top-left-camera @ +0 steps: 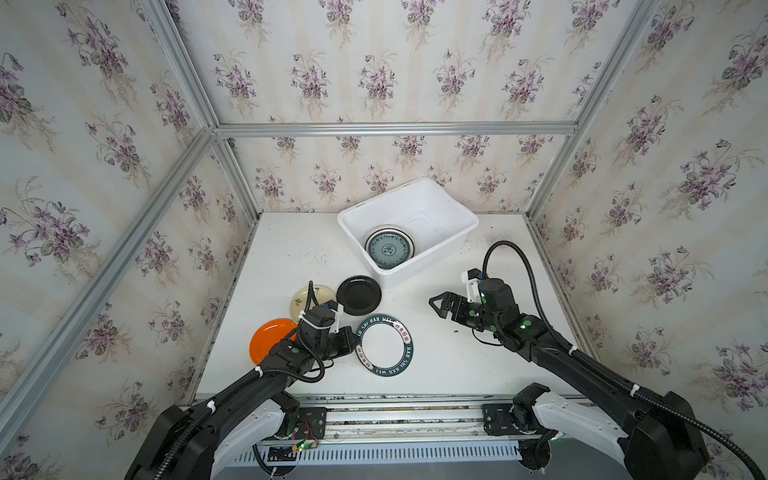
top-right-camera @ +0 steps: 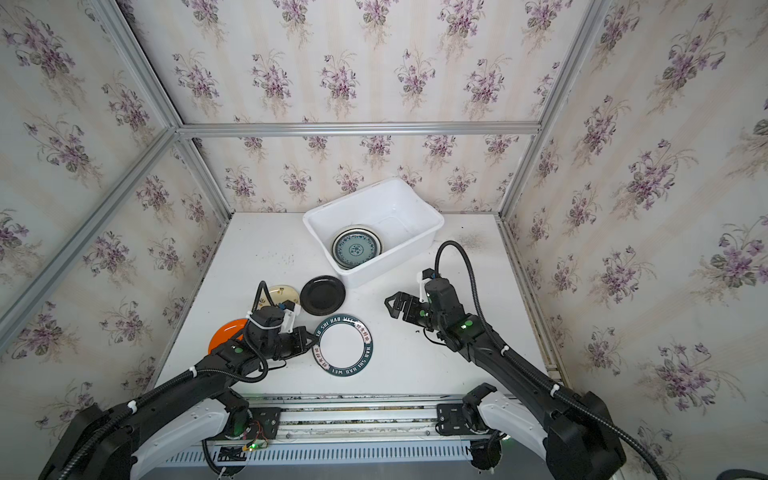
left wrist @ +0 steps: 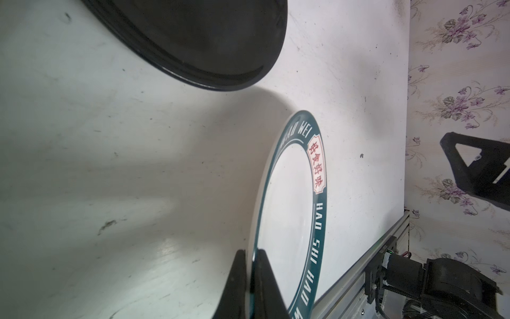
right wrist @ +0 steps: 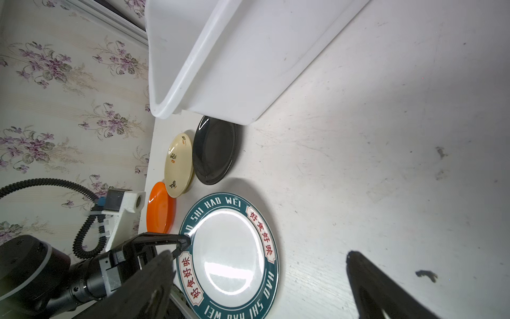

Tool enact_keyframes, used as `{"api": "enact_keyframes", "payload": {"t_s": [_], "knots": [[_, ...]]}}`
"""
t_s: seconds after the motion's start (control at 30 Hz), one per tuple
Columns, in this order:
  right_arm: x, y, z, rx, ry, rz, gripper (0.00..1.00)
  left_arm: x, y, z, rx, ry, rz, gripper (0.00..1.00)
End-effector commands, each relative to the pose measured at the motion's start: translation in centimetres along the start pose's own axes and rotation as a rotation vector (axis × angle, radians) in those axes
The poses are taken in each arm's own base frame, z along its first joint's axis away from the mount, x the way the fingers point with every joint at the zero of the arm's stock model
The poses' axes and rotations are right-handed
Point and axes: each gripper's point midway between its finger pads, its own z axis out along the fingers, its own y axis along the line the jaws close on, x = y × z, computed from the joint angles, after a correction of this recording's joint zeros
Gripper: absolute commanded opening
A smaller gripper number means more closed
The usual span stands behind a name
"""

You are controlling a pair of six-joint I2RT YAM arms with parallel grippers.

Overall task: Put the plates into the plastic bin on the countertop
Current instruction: 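Tilt the green-rimmed plate upright with the left gripper toward the right gripper, then grasp the upright plate's rim with the right gripper while the left gripper holds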

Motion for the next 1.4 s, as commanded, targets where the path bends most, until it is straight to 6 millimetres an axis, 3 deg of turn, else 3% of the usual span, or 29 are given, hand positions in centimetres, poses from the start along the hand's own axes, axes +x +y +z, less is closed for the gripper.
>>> {"api": "enact_keyframes", "payload": {"t_s": [0.0, 0.43, 0.8, 1.07, 1.37], "knots": [[0.0, 0.6, 0.0, -0.034, -0.003, 0.008, 1.00, -0.9, -1.7, -0.6, 0.049, -0.019, 0.008, 0.00], [0.0, 2.9, 0.5, -0.158, 0.034, 0.051, 0.99, -4.8, -6.8, -2.7, 0.133, -0.084, 0.054, 0.00], [0.6, 3.1, 1.2, -0.191, 0.068, 0.092, 0.97, -6.2, -9.0, -3.4, 0.170, -0.096, 0.069, 0.00], [1.1, 3.6, 2.1, -0.244, 0.103, 0.130, 0.90, -6.6, -10.8, -3.4, 0.189, -0.088, 0.094, 0.00], [1.6, 3.2, 2.3, -0.235, 0.121, 0.150, 0.68, -6.8, -11.9, -2.8, 0.183, -0.079, 0.114, 0.00]]}}
